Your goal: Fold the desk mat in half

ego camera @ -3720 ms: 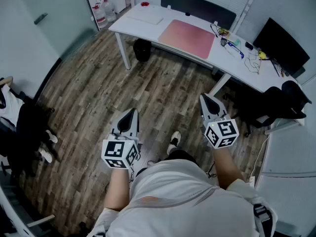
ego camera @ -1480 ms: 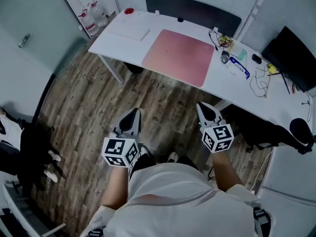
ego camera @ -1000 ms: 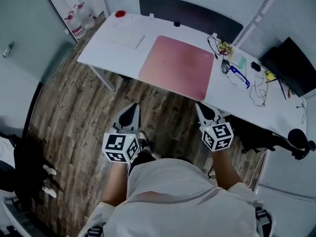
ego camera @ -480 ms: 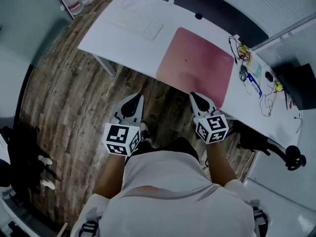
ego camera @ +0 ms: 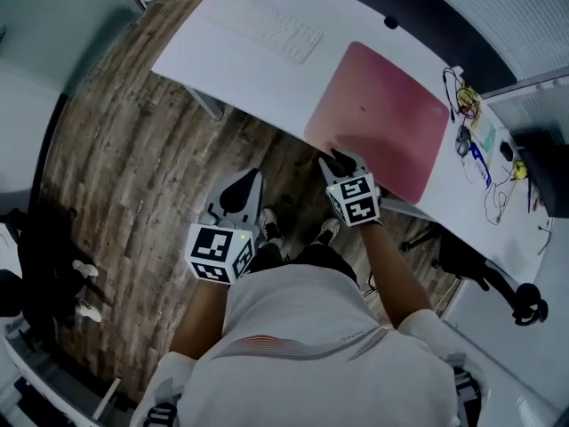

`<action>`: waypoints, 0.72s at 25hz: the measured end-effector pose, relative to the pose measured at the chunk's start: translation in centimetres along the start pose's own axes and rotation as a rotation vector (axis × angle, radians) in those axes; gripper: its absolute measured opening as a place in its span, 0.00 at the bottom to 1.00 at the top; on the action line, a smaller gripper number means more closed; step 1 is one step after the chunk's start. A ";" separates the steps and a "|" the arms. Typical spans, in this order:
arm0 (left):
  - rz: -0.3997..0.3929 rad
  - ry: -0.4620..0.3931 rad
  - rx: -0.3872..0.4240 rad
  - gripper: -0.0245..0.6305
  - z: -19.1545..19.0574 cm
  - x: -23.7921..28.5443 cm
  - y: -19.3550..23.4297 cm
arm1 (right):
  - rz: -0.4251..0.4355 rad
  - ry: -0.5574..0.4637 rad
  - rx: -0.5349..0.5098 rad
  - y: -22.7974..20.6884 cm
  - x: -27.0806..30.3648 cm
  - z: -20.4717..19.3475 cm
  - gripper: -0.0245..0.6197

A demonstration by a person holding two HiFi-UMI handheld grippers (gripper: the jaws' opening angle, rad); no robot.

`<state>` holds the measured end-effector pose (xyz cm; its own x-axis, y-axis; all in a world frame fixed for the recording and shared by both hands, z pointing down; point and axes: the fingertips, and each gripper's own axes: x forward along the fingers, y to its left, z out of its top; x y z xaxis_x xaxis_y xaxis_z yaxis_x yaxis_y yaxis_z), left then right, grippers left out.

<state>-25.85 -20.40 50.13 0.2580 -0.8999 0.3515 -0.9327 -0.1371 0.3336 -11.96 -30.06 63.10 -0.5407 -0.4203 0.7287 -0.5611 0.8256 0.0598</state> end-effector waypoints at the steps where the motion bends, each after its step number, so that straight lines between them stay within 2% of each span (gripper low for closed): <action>1: 0.011 0.007 0.002 0.06 -0.3 -0.1 0.2 | -0.011 0.021 -0.046 -0.1 1.3 -0.3 0.30; 5: 0.056 0.014 -0.031 0.06 -0.8 -0.4 1.5 | -0.069 0.084 -0.277 -0.2 6.2 -0.3 0.31; 9: 0.085 0.023 -0.045 0.06 -1.3 -0.4 1.9 | -0.049 0.187 -0.418 0.5 10.1 -1.9 0.36; 15: 0.114 0.034 -0.071 0.06 -1.7 -0.5 2.9 | -0.052 0.216 -0.461 -0.1 11.6 -2.6 0.35; 18: 0.114 0.039 -0.076 0.06 -1.9 -0.3 2.8 | -0.040 0.220 -0.460 -0.2 11.7 -2.6 0.31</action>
<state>-28.06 -19.76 52.61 0.1629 -0.8907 0.4243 -0.9352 -0.0023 0.3542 -16.56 -34.15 73.42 -0.3518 -0.4066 0.8432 -0.2182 0.9116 0.3485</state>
